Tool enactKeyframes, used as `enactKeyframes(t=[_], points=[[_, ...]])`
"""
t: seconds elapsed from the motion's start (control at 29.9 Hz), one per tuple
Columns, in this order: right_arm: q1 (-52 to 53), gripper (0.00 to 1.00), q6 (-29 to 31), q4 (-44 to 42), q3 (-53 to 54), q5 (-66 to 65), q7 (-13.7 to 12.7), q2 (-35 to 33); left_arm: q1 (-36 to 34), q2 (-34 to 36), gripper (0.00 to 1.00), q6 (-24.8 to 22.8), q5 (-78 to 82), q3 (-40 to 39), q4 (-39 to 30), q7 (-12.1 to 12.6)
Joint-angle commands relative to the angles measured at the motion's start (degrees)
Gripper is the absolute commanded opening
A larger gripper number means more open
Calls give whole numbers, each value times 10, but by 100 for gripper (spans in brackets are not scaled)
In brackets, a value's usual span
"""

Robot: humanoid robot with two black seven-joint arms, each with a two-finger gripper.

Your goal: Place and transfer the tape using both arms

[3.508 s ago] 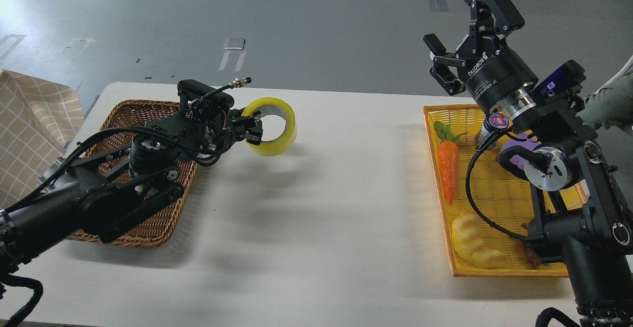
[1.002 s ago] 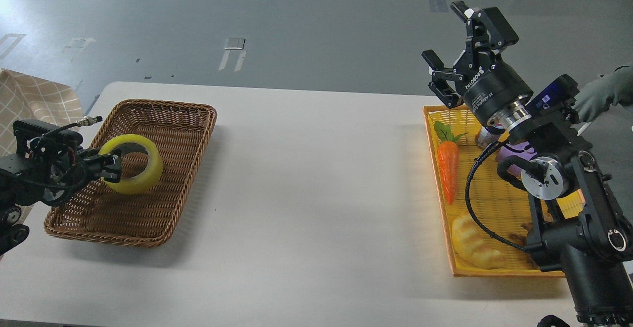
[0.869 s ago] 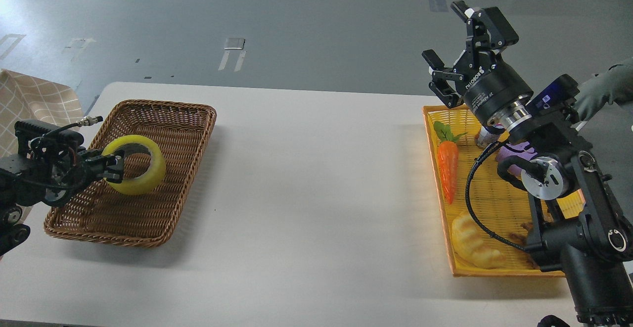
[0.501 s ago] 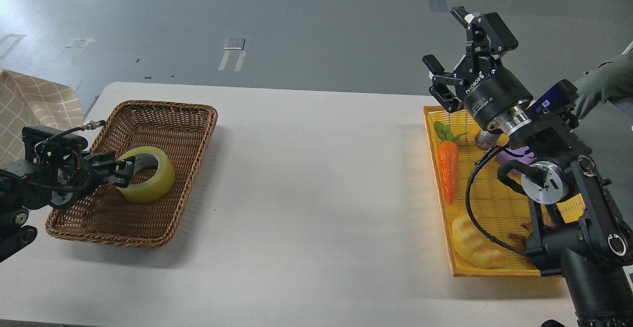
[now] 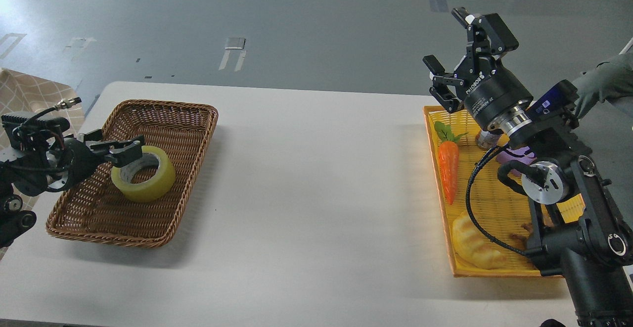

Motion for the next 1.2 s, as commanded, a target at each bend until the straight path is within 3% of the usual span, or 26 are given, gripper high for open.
enactKeyframes(t=[0.0,0.23,0.5,0.73,0.87,1.17], points=[[10,100,-5,-2,2,-1,0,0,-1,-18,98,8,-166,-26,-43,-17],[12,100,-3,1,2,-1,0,0,-1,-92,98,-7,-294,-106,-88,-18],[14,100,2,9,0,0,0,0,50,-297,98,-32,-328,-257,-88,-17],[18,100,14,9,0,0,3,0,70,-436,98,-164,-353,-375,-88,-16],[18,100,22,17,3,1,11,0,70,-462,98,-201,-380,-379,-88,-15],[11,100,23,41,5,1,25,0,62,-480,98,-199,-384,-402,-77,-18]])
